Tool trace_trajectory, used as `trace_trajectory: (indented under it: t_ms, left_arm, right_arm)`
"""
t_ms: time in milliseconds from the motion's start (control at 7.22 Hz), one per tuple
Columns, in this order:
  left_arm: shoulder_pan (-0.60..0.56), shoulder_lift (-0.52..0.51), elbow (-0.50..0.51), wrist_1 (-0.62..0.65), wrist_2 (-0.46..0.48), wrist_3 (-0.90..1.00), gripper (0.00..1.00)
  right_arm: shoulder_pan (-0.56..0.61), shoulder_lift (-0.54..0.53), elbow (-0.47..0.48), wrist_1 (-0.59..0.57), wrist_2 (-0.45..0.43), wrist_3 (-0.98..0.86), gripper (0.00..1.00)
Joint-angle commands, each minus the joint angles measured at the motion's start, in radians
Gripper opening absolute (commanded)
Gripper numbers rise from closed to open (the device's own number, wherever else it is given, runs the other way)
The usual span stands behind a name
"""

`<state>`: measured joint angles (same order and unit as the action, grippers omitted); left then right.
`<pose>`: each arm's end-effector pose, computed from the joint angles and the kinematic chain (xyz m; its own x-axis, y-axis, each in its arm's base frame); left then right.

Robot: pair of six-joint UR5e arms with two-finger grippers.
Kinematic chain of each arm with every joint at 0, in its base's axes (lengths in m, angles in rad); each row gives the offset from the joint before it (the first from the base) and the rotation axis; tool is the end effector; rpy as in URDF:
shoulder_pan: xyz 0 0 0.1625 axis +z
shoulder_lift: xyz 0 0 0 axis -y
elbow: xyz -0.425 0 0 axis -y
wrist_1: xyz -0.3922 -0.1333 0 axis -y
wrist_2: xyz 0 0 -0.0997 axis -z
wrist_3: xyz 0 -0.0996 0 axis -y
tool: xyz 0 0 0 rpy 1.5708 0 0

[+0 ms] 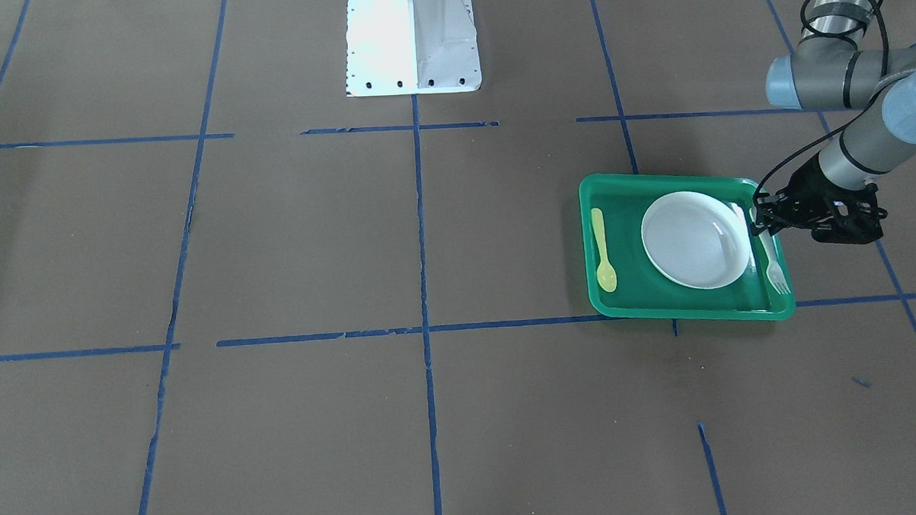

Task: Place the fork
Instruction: 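Carry the fork off the plate and lower it onto the tray beside the plate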

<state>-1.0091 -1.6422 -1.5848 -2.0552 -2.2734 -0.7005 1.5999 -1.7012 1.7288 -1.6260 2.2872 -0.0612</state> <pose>0.2325 -0.4989 0.5632 0.6409 0.0770 -0.7637 -0.0462 0.9970 0.0617 0.0805 -0.4322 0.6509 0.7537 -0.0211 0.6569 0.0170 0.9998 0.0126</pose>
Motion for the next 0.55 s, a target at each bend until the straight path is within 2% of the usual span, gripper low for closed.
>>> trace_trajectory:
  t_ms: [0,138,415]
  left_arm:
    - [0.003,0.001,0.005,0.000,0.000,0.004,0.59]
    - [0.003,-0.001,0.005,0.000,0.000,0.004,0.99]
    - [0.003,0.001,0.002,0.001,0.000,0.004,1.00]
  right_arm:
    - [0.000,0.000,0.000,0.000,0.000,0.000,1.00]
    - [0.000,0.000,0.000,0.000,0.000,0.000,1.00]
    - [0.000,0.000,0.000,0.000,0.000,0.000,1.00]
